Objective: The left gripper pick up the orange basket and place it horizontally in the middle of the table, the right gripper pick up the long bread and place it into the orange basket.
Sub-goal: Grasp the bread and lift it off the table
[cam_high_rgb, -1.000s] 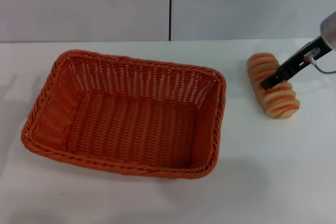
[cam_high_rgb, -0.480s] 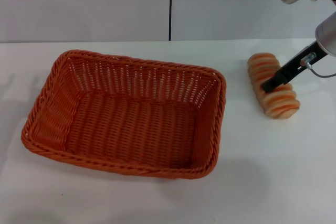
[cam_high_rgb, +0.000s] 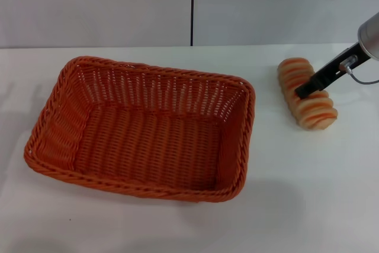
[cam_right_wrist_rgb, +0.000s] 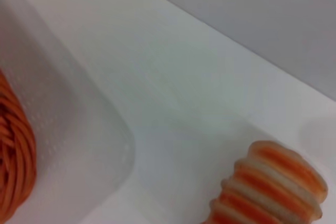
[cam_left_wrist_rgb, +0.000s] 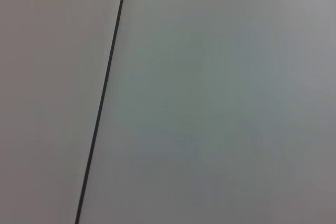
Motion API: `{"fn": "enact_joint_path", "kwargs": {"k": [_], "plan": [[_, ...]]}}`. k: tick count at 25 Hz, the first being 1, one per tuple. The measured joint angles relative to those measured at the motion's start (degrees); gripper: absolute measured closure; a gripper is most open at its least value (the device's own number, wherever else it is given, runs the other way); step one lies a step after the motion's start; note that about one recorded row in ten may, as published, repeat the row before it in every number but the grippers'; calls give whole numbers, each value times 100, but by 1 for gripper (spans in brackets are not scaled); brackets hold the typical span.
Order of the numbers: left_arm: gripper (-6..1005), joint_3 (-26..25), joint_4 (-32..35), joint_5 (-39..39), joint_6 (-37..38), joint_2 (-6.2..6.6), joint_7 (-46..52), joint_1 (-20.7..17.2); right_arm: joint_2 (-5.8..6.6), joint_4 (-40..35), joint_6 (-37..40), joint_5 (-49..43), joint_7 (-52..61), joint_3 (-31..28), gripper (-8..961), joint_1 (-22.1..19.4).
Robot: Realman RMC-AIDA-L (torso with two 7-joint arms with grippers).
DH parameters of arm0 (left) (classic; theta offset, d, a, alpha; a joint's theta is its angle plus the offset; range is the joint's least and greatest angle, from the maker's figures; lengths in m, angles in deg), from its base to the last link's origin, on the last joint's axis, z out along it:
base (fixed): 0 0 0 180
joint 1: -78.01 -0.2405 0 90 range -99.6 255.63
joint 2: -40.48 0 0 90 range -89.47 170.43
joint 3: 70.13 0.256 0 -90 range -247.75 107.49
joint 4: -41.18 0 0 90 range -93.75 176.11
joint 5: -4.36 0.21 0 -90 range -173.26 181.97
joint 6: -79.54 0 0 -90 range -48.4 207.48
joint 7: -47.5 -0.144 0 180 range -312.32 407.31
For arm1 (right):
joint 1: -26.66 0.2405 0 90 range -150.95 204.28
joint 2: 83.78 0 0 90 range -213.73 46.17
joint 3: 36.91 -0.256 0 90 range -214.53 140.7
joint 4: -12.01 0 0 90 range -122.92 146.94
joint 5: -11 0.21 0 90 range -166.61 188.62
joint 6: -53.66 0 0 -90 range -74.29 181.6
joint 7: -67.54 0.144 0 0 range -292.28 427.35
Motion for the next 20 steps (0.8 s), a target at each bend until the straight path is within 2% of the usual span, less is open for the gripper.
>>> {"fn": "enact_joint_path", "kwargs": {"k": [20], "plan": [[458, -16, -9, 30, 79, 5, 88, -91, -40, -23, 46, 73, 0, 0, 611, -101]]}}
